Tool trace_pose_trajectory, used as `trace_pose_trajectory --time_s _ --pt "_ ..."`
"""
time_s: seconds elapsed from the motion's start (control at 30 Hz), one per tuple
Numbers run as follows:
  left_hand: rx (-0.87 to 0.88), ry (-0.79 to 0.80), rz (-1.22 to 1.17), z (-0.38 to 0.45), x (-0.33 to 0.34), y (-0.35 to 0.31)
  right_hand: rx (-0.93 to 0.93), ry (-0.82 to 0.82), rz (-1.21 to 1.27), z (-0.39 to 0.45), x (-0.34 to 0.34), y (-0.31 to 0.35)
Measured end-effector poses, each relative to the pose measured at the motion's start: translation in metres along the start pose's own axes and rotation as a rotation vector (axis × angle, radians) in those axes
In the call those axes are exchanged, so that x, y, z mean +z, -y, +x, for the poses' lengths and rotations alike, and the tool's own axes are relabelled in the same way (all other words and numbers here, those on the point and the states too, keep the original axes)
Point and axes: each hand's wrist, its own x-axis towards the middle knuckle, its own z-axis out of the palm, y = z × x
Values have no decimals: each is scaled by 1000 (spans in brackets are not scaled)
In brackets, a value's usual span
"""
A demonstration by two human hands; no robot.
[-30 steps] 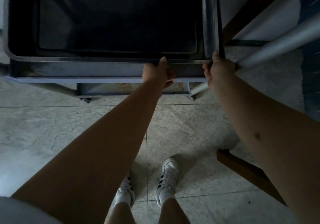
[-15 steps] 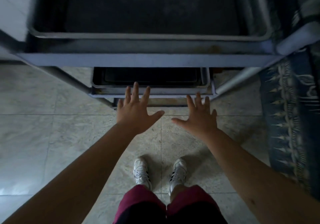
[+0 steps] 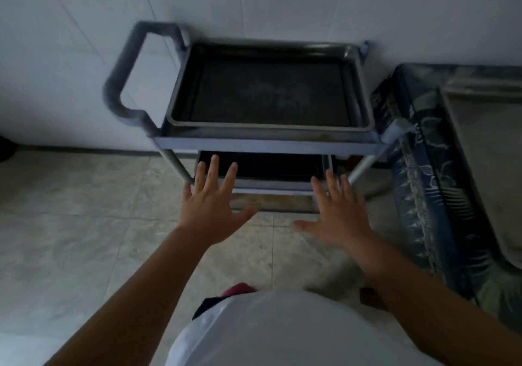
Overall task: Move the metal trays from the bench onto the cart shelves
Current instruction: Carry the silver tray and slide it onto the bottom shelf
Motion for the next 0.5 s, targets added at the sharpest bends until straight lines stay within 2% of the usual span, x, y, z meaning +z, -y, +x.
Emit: trace_pose_trajectory --time_s 0.1,0.23,0.4,0.5 --pt "61 -37 2 6 -13 2 21 -49 24 -15 -8 2" --pt "177 -11 5 14 -26 6 98 -117 71 -39 -9 7" --pt "286 -6 -35 34 -38 7 310 -206 156 -75 -8 4" --pt "416 31 -13 42 -42 -17 455 -221 178 -111 -9 -4"
